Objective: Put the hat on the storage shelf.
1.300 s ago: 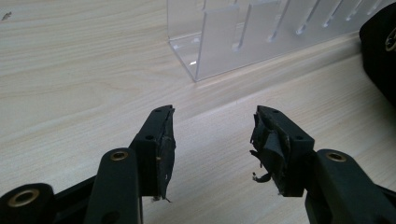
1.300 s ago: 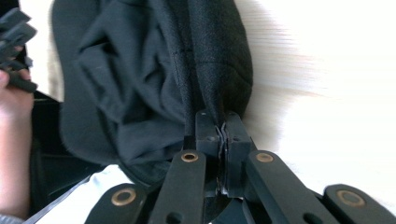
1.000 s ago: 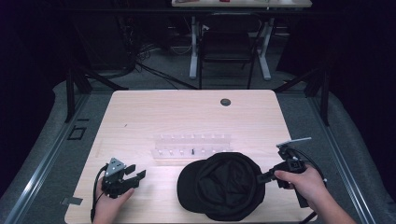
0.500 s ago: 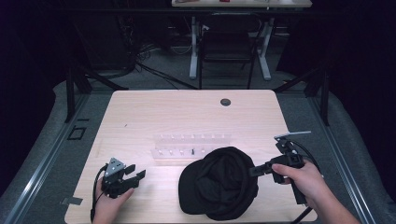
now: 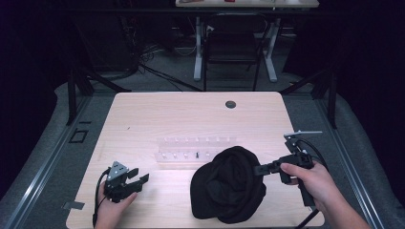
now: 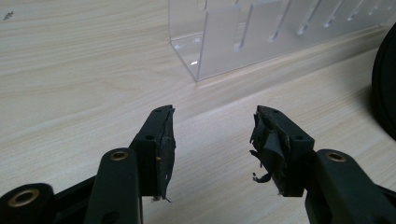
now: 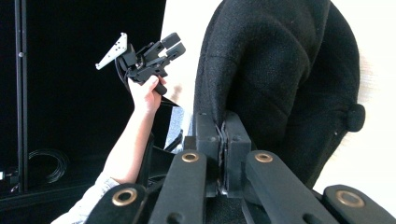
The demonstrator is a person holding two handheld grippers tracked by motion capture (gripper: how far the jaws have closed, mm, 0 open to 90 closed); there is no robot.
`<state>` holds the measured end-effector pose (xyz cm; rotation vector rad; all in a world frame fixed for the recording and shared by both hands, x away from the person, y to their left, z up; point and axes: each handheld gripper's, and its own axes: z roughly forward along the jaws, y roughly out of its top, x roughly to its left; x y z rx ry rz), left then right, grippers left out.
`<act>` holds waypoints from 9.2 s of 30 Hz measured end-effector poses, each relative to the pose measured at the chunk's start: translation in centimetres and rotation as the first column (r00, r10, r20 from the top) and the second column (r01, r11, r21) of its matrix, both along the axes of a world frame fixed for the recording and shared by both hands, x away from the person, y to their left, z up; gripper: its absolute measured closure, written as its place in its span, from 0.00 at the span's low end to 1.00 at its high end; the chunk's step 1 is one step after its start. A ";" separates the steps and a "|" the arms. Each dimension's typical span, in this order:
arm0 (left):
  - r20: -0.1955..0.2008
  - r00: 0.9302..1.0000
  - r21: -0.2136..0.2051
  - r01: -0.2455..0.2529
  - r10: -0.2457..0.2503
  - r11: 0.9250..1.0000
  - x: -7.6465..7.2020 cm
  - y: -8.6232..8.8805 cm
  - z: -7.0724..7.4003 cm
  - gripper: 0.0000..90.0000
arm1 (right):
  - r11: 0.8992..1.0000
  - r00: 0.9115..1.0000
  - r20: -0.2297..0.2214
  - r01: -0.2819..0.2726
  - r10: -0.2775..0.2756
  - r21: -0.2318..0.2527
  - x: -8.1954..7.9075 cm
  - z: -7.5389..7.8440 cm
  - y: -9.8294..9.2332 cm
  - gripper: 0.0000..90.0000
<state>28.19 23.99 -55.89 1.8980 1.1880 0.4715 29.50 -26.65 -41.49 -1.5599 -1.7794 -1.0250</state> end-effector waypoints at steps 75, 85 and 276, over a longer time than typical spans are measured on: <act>0.001 1.000 -0.003 0.004 -0.004 1.000 0.2 0.1 0.0 0.52 | 0.979 0.974 0.211 0.039 -0.082 0.201 4.0 11.1 3.3 0.98; -0.003 1.000 -0.005 0.009 -0.009 1.000 0.2 0.0 0.1 0.52 | 0.977 0.972 0.212 0.052 -0.097 0.207 5.6 11.3 4.2 0.98; 0.095 0.986 0.008 0.136 -0.136 0.991 -0.7 -5.6 4.7 0.63 | 0.984 0.871 0.462 0.180 -0.165 0.013 5.7 9.1 3.7 0.68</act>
